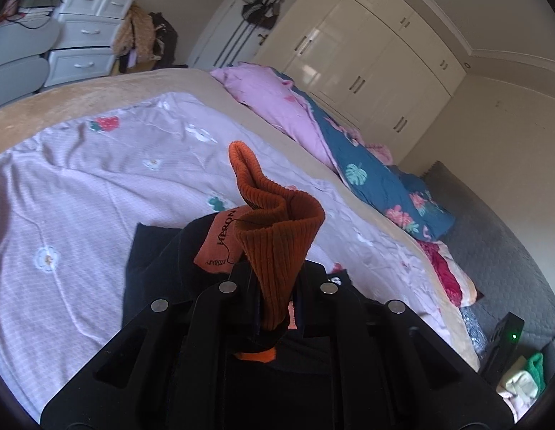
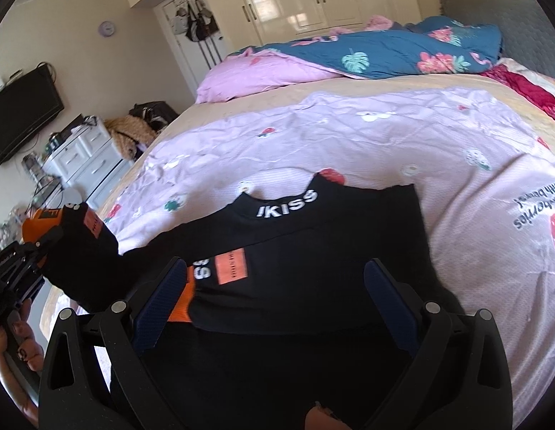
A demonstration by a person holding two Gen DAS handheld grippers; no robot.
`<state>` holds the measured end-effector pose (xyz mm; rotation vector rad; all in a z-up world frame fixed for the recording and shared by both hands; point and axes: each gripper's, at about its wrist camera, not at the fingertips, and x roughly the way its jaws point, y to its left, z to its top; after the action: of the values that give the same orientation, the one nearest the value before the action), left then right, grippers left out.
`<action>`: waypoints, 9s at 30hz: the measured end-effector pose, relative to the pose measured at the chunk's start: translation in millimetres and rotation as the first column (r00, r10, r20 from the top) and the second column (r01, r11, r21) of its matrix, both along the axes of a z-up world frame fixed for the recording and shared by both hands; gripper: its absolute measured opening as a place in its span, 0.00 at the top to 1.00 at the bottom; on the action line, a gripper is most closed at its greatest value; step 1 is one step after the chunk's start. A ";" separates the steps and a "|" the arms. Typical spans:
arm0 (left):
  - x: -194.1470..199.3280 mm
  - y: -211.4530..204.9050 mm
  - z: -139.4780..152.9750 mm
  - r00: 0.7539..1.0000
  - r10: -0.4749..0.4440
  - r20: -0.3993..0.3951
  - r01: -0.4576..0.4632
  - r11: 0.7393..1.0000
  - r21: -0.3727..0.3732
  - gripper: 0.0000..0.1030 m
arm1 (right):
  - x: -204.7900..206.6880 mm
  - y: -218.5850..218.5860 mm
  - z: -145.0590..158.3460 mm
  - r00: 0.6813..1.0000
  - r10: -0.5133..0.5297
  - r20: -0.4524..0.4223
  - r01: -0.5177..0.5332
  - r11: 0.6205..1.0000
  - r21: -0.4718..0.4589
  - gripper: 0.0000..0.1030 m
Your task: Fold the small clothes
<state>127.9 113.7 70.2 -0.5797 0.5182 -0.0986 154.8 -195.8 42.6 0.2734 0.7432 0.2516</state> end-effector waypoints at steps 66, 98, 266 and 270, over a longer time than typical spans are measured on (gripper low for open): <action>56.6 -33.1 -58.1 0.964 -0.124 -0.235 0.155 0.981 0.120 0.11 | -12.5 2.6 -98.4 0.962 -0.007 -0.274 0.007 1.000 -0.002 0.34; 59.3 30.2 -70.1 0.955 0.050 -0.292 -0.016 0.993 0.119 0.09 | 32.6 15.1 41.1 0.968 0.164 0.192 -0.151 0.985 -0.079 0.93; -43.7 -52.0 -19.6 0.982 -0.119 -0.150 0.159 0.943 0.293 0.09 | -53.9 -45.6 11.3 0.985 0.051 0.164 -0.045 0.998 -0.043 0.04; -48.3 -48.2 -20.7 0.982 -0.112 -0.152 0.152 0.945 0.290 0.09 | -57.7 -48.9 11.0 0.986 0.044 0.161 -0.037 0.998 -0.043 0.04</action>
<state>79.6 65.6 49.4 -0.2536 0.6886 -0.1064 97.1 -244.7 53.6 0.1980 0.5925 0.2937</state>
